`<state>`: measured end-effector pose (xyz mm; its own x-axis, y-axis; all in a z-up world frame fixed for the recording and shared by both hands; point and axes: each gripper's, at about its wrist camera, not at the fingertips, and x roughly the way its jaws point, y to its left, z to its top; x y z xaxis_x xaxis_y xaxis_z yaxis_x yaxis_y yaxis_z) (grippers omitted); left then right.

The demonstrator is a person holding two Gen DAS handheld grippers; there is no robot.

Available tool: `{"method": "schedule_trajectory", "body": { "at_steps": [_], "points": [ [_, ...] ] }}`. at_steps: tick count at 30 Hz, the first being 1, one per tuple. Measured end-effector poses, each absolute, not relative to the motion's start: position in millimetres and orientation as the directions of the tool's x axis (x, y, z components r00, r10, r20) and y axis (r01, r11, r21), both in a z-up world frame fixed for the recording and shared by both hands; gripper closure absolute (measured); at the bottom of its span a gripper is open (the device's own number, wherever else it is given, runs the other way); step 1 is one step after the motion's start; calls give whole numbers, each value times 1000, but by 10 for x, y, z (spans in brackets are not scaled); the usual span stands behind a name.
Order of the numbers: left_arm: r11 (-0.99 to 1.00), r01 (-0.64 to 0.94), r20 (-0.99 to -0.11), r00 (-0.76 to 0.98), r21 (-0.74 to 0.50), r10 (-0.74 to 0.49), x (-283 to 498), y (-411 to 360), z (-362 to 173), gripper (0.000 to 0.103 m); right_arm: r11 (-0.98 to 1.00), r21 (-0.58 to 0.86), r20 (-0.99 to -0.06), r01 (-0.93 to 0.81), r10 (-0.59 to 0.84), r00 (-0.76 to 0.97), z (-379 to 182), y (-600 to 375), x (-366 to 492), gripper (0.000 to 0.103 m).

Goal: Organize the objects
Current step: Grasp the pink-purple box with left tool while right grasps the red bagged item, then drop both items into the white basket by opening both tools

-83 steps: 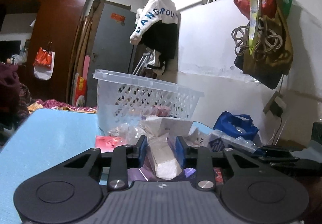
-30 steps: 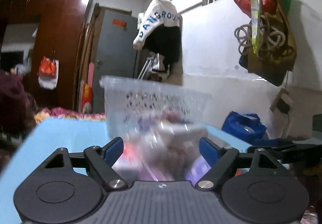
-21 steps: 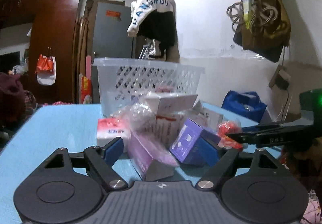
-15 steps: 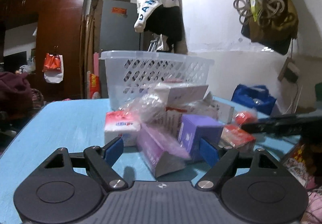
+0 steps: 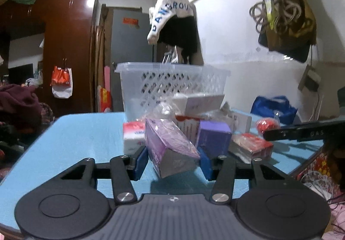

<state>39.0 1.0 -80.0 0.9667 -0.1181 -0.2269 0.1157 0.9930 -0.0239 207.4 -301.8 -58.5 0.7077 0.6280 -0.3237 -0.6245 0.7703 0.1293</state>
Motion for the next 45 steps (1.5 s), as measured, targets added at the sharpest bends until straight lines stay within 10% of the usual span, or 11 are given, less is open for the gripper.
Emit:
{"method": "schedule_trajectory", "body": {
  "at_steps": [22,34,37,39,45],
  "points": [
    [988,126,-132,982,-86,-136,425,267,-485,49,760,128,-232,-638,648,725,-283,-3042,1987,56],
    [972,201,-184,958,-125,-221,2160,179,673,49,773,-71,-205,-630,607,768,790,-2122,3186,56],
    [973,178,-273,938,-145,-213,2496,157,552,39,778,-77,-247,-623,591,768,754,-2013,3371,47],
    [983,140,-298,939,-121,-170,2502,152,483,36,797,-74,-247,-599,567,786,705,-2056,3350,12],
    [973,184,-218,953,-141,-212,1531,376,248,14,811,-41,-198,-583,566,800,341,-2584,2691,0]
  ]
}}
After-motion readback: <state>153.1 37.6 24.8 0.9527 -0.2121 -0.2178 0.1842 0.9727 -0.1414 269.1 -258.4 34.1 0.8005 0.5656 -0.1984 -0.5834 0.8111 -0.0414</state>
